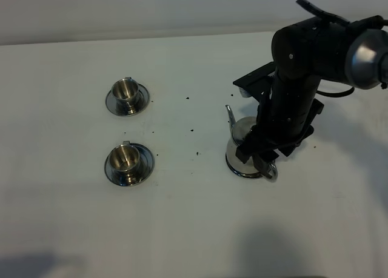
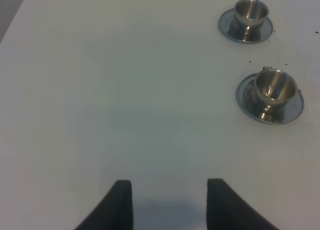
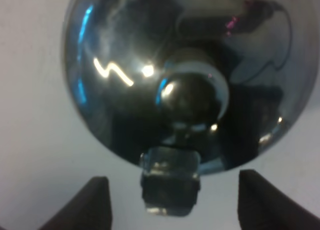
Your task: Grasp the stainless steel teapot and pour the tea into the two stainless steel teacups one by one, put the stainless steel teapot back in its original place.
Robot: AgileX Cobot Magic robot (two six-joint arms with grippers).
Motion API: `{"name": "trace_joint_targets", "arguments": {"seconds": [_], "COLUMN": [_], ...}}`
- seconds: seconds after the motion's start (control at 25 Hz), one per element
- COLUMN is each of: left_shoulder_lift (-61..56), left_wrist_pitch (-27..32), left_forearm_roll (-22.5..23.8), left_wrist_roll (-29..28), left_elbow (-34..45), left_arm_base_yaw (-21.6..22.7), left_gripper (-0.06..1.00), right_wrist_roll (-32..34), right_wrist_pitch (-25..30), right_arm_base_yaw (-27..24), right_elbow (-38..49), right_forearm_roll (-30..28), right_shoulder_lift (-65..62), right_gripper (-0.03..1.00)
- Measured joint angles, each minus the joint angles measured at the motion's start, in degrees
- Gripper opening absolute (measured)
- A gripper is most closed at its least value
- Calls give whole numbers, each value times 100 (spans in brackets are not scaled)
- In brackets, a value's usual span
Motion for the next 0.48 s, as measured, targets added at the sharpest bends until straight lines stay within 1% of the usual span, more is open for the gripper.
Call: {"name": "trace_joint_targets", "arguments": {"seconds": [0.28,0.48], "left_shoulder_lift": [0,0], "left_wrist_pitch": [0,0], "left_forearm_roll": [0,0], "left_wrist_roll": [0,0], "left_elbow": [0,0], "left_arm_base_yaw": [0,0], "left_gripper": [38,38], "right_wrist_roll": [162,188], "right_wrist_pitch": [-226,-230], "right_arm_base_yaw": [0,0], "right_elbow": [0,0], "right_forearm_roll": [-47,-104], "right_shoulder_lift": [27,83], "right_gripper": [53,53]}}
